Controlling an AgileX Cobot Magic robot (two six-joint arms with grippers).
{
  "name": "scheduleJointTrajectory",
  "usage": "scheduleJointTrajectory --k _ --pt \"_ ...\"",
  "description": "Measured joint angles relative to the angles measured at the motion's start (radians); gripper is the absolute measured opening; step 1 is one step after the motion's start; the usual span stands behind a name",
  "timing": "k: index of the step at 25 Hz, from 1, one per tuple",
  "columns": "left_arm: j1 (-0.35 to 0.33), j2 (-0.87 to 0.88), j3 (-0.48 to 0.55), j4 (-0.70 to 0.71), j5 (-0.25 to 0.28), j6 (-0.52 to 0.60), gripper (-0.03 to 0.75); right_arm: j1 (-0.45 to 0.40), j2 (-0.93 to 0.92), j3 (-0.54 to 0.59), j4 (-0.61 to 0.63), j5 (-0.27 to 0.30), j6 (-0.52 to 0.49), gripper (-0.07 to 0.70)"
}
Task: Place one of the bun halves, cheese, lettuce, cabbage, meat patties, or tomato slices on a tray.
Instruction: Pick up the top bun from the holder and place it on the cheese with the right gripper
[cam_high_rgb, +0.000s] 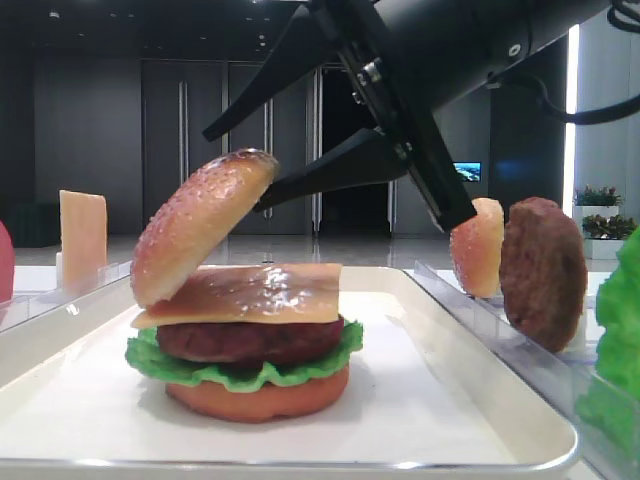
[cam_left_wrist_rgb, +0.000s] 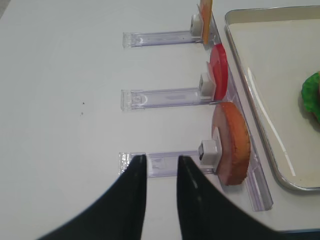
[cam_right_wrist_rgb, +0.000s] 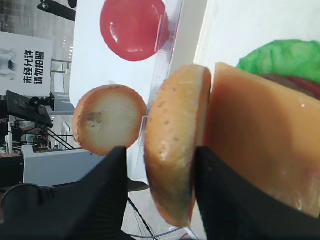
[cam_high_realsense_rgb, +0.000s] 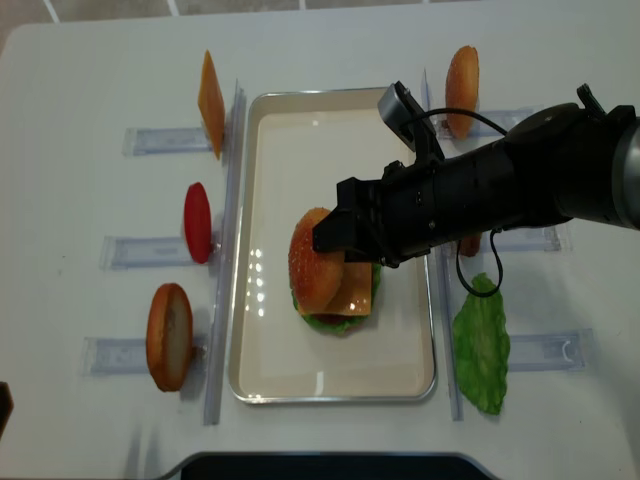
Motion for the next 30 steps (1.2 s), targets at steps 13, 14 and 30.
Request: scheduleJointTrajectory --k 13,14,30 --pt "0.000 0.000 0.000 0.000 0.000 0.000 0.159 0.000 0.000 0.000 -0.027 -0.012 0.013 0.361" --pt "0.000 0.000 0.000 0.000 0.000 0.000 0.159 0.000 0.000 0.000 -0.031 -0.015 0.018 0.361" --pt "0.000 0.000 0.000 0.000 0.000 0.000 0.159 0.000 0.000 0.000 -0.079 -0.038 0.030 0.472"
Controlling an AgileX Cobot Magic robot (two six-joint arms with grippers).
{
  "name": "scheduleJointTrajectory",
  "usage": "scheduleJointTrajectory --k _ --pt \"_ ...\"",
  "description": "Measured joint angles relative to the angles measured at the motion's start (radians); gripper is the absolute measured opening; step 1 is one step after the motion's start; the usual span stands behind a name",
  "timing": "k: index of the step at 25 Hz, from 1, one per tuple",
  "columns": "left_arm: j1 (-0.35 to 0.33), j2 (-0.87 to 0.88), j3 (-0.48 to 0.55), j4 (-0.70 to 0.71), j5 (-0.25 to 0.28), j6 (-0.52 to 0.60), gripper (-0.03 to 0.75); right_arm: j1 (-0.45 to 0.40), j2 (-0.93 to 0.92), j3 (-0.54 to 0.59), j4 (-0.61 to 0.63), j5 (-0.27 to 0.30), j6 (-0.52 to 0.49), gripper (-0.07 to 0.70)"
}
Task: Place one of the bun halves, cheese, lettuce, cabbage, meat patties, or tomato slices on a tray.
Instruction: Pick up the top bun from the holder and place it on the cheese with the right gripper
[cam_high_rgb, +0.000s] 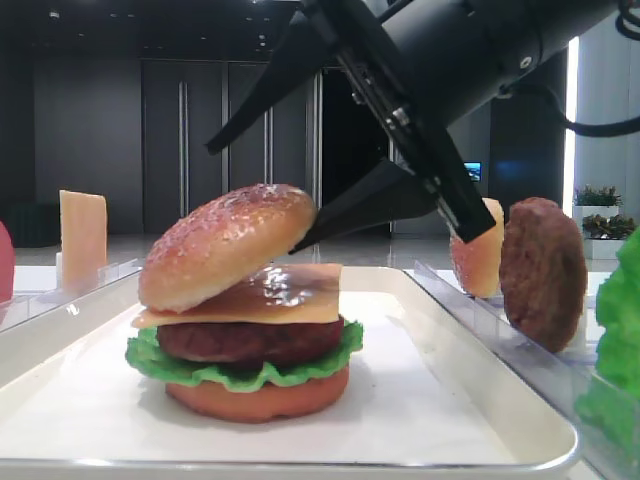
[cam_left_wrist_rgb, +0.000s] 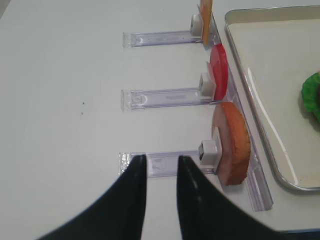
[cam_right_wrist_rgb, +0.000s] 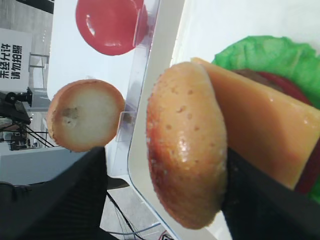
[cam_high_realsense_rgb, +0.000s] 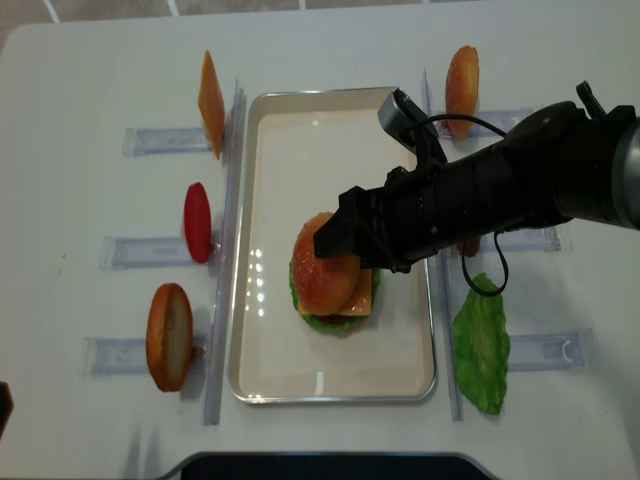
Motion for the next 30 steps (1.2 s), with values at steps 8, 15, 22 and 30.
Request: scheduleJointTrajectory --k 8,15,22,30 --pt "0.000 0.000 0.000 0.000 0.000 0.000 0.159 0.000 0.000 0.000 -0.067 -0.035 0.040 0.472" --pt "0.000 0.000 0.000 0.000 0.000 0.000 0.159 0.000 -0.015 0.000 -0.085 -0.047 0.049 0.476" --pt "0.000 0.000 0.000 0.000 0.000 0.000 0.159 0.000 -0.058 -0.028 -0.234 -0.082 0.172 0.478" --pt "0.000 0.000 0.000 0.000 0.000 0.000 0.159 0.000 -0.058 -0.144 -0.481 -0.077 0.377 0.479"
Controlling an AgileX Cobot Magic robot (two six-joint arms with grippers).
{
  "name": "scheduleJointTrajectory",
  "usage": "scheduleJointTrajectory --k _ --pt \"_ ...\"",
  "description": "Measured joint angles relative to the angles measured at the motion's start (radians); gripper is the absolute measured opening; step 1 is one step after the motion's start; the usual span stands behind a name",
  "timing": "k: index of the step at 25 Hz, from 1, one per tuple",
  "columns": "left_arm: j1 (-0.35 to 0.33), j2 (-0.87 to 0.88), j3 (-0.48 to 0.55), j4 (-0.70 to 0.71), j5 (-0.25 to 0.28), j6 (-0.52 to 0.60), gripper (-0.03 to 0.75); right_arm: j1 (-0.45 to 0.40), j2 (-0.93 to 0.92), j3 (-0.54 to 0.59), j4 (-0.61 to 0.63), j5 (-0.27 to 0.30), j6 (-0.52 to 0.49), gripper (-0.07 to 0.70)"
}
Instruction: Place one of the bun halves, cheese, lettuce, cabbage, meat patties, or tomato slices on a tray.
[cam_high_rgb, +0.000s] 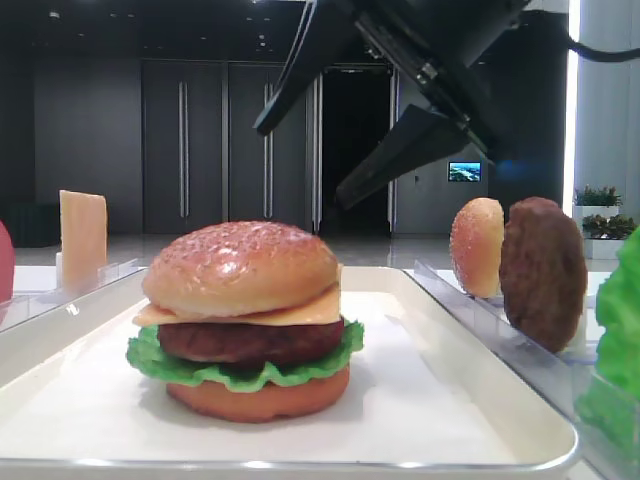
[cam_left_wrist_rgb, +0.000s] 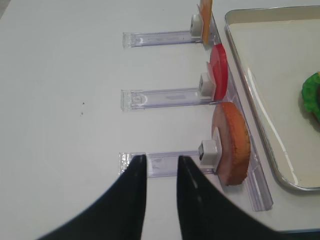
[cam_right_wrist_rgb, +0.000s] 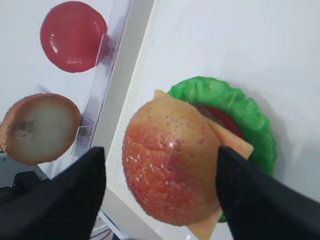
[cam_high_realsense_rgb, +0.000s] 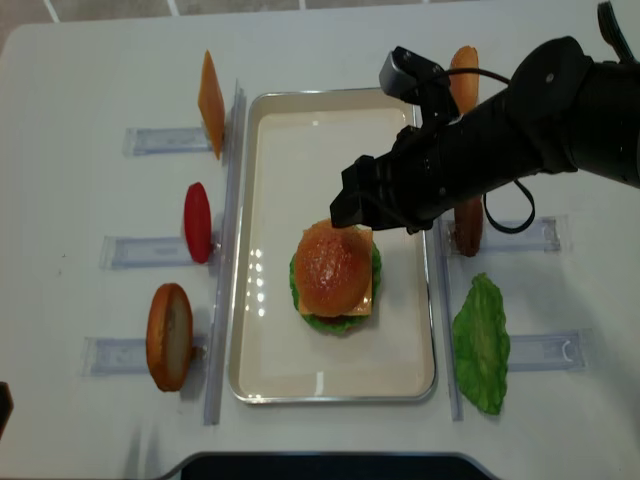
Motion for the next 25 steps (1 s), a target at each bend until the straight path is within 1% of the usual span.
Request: scheduleJointTrajectory --k 1,3,6,9,11,15,20,22,25 --pt "0.000 0.000 0.000 0.000 0.000 0.000 0.159 0.000 0.000 -0.016 -0.041 0.016 0.033 0.479" --pt "0.000 0.000 0.000 0.000 0.000 0.000 0.159 0.000 0.000 -0.060 -0.125 0.027 0.090 0.479" --pt "0.000 0.000 0.000 0.000 0.000 0.000 0.159 -0.009 0.000 -0.132 -0.244 0.066 0.185 0.479" --pt "0.000 0.000 0.000 0.000 0.000 0.000 0.159 -0.036 0.000 -0.206 -0.353 0.119 0.272 0.479" --pt "0.000 0.000 0.000 0.000 0.000 0.000 0.159 -0.061 0.000 -0.247 -0.408 0.160 0.313 0.479" --pt "0.000 0.000 0.000 0.000 0.000 0.000 0.159 -0.119 0.000 -0.327 -0.505 0.229 0.371 0.479" --pt "0.000 0.000 0.000 0.000 0.000 0.000 0.159 -0.204 0.000 -0.407 -0.644 0.335 0.431 0.479" --pt "0.000 0.000 0.000 0.000 0.000 0.000 0.159 -0.244 0.000 -0.422 -0.692 0.379 0.448 0.479" --pt "0.000 0.000 0.000 0.000 0.000 0.000 0.159 -0.307 0.000 -0.427 -0.721 0.420 0.451 0.479"
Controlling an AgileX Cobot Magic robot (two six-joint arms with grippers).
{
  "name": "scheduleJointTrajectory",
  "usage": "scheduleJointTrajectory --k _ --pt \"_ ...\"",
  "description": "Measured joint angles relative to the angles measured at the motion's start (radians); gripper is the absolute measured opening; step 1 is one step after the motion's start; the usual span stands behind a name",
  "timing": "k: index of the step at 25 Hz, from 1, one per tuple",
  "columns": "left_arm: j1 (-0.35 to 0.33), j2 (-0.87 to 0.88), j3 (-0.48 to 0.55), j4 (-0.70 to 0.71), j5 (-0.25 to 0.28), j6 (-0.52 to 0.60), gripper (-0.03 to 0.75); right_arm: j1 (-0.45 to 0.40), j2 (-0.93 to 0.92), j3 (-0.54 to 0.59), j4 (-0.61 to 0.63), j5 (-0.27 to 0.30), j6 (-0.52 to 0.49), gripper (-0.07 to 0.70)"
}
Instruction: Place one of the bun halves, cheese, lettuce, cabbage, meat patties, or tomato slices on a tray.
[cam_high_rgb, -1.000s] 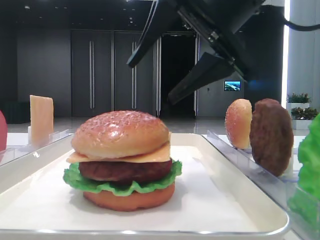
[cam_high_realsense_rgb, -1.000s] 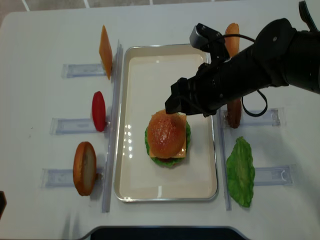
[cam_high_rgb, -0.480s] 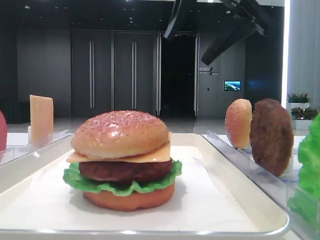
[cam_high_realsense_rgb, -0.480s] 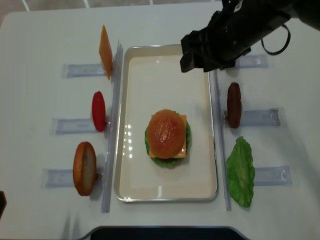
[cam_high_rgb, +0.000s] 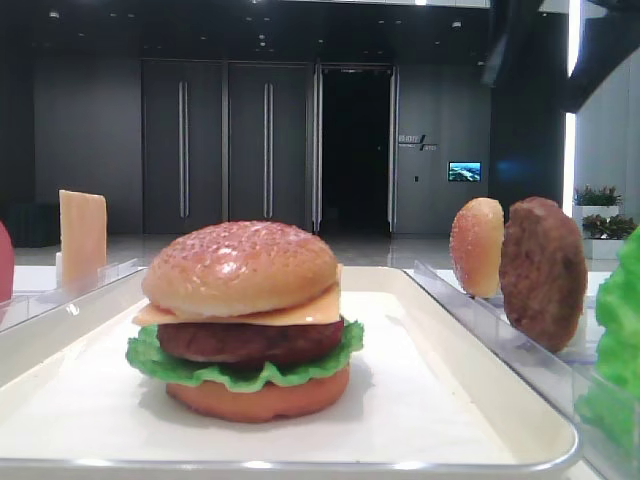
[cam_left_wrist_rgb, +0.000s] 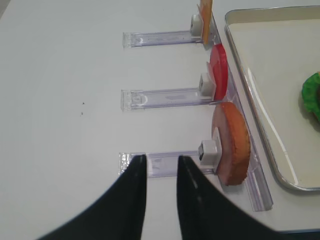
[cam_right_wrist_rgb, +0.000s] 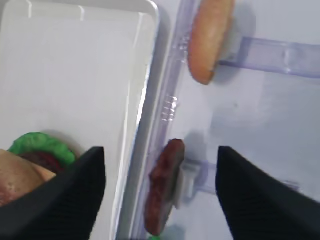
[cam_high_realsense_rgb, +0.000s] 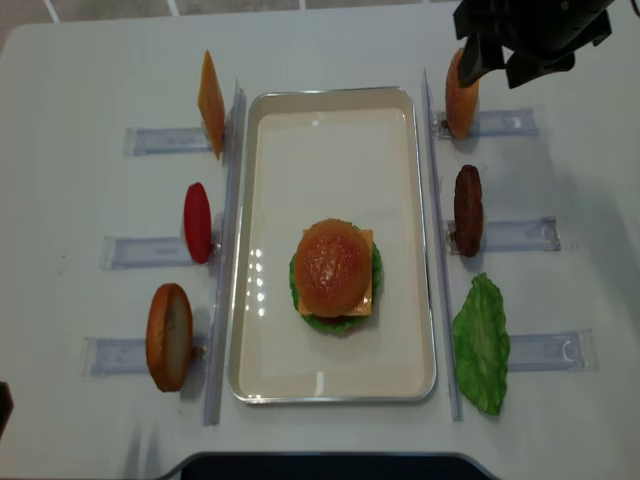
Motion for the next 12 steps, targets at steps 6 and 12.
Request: scheduleJointTrajectory --k 6,12 --pt "0.000 0.000 0.000 0.000 0.000 0.000 0.159 -0.130 0.000 0.000 -0.056 0.078 -0.003 0.479" --pt "0.000 0.000 0.000 0.000 0.000 0.000 0.159 -0.182 0.000 0.000 -0.343 0.134 0.034 0.479"
